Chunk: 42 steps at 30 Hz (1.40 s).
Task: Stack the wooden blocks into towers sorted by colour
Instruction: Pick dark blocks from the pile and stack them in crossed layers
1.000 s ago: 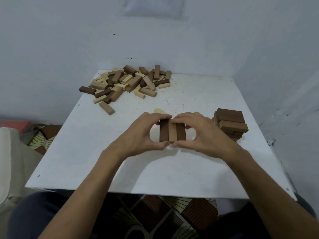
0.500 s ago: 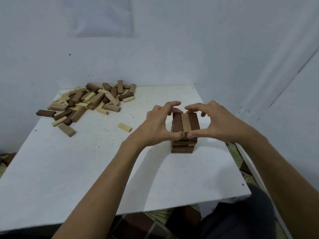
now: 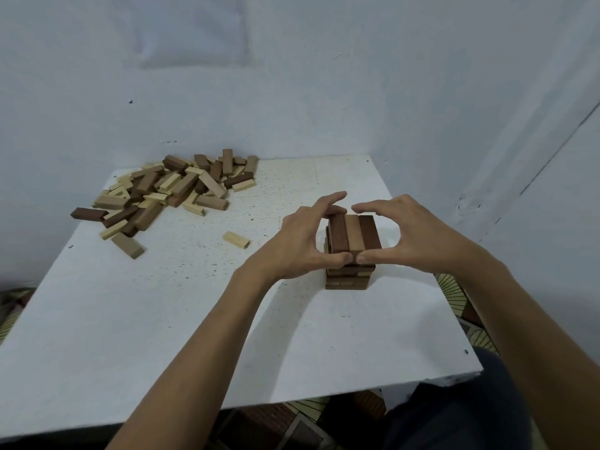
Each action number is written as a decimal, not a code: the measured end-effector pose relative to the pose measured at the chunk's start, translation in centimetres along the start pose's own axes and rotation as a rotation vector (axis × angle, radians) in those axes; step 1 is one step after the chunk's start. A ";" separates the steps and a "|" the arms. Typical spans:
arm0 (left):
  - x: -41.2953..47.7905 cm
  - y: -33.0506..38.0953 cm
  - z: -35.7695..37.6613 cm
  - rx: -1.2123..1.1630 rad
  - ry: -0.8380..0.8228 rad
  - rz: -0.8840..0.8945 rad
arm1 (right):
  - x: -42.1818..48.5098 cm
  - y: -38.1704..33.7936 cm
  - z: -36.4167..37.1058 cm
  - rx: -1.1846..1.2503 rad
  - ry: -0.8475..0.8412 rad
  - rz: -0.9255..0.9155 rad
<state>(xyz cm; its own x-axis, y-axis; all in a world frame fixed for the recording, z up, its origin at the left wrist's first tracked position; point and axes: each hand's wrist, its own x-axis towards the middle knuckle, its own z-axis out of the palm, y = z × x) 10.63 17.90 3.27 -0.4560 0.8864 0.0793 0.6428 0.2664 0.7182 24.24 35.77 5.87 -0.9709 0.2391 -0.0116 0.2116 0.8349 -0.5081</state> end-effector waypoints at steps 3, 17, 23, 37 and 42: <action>-0.3 0.0 -0.1 -0.019 0.028 0.015 | -0.2 -0.8 -0.5 -0.027 0.026 -0.018; -6.9 -9.0 -8.7 0.123 0.333 -0.138 | 7.8 -11.7 5.8 -0.119 0.097 -0.209; -8.7 -16.4 -11.4 0.412 0.476 -0.326 | 14.6 -14.0 12.4 -0.096 0.026 -0.168; -8.1 -23.1 -13.0 0.648 0.588 -0.394 | 20.2 -13.6 17.7 -0.353 0.117 -0.211; -7.9 -21.8 -12.4 0.517 0.560 -0.338 | 19.0 -14.8 17.9 -0.351 0.147 -0.230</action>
<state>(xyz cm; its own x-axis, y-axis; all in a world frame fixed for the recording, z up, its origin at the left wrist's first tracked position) -7.41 0.40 -4.50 -0.8262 0.4441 0.3467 0.5553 0.7460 0.3678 0.67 19.13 -2.25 -0.9765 0.0744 0.2025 0.0420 0.9862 -0.1599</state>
